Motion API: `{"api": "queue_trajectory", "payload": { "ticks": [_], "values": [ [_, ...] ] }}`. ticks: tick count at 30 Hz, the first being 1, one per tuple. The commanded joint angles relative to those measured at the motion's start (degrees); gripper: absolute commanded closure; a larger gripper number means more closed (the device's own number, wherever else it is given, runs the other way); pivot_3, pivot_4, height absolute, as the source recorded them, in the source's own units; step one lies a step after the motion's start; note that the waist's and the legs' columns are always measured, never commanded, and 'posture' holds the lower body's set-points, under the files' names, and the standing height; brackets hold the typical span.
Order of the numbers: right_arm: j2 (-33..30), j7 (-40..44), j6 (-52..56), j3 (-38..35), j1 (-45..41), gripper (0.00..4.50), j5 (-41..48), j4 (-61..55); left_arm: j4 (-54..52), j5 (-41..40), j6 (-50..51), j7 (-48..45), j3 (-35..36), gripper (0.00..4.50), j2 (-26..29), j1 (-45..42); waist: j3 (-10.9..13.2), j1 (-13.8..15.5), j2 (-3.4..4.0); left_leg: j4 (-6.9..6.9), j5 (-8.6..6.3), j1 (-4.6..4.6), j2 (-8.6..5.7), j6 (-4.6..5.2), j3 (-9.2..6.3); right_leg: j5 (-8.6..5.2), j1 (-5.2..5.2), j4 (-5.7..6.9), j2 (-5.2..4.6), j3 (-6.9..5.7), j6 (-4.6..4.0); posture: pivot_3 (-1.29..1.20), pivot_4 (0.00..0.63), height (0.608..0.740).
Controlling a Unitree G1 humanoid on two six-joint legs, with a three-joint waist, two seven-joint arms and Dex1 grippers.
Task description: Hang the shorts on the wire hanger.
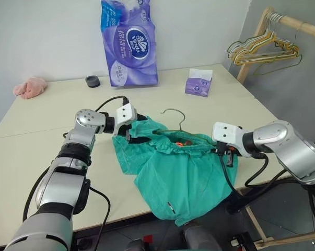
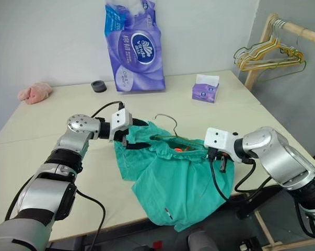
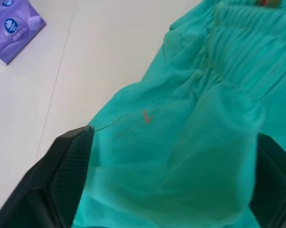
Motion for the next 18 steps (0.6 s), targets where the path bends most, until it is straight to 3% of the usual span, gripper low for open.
{"api": "queue_trajectory", "payload": {
  "ticks": [1,10,18],
  "values": [
    [-0.27,0.43,0.15,-2.88,-0.08,4.50,0.78,-1.82,-0.23,-1.63,0.45,0.98,2.17,0.02,-0.80,-2.13,0.00,0.00,0.00,0.00,0.00,0.00,0.00,0.00,0.00,0.00,0.00,0.00,0.00,0.00,0.00,-0.29,0.044,0.740],
    [-2.74,1.48,0.34,-6.03,2.62,4.50,2.09,-2.68,1.19,-0.40,1.61,0.93,2.32,0.02,0.40,-2.73,0.00,-0.15,0.00,0.00,0.00,-0.01,0.00,0.00,0.01,0.00,-0.01,0.03,0.00,0.00,0.00,-0.28,0.042,0.740],
    [-3.61,1.48,0.57,-7.48,3.51,4.50,2.96,-3.27,3.59,2.55,-3.49,4.67,1.53,0.02,0.48,-2.44,0.00,-0.15,0.00,0.00,0.00,-0.01,0.00,0.00,0.01,0.00,-0.01,0.02,-0.01,0.01,0.00,-0.29,0.037,0.740]
  ]
}}
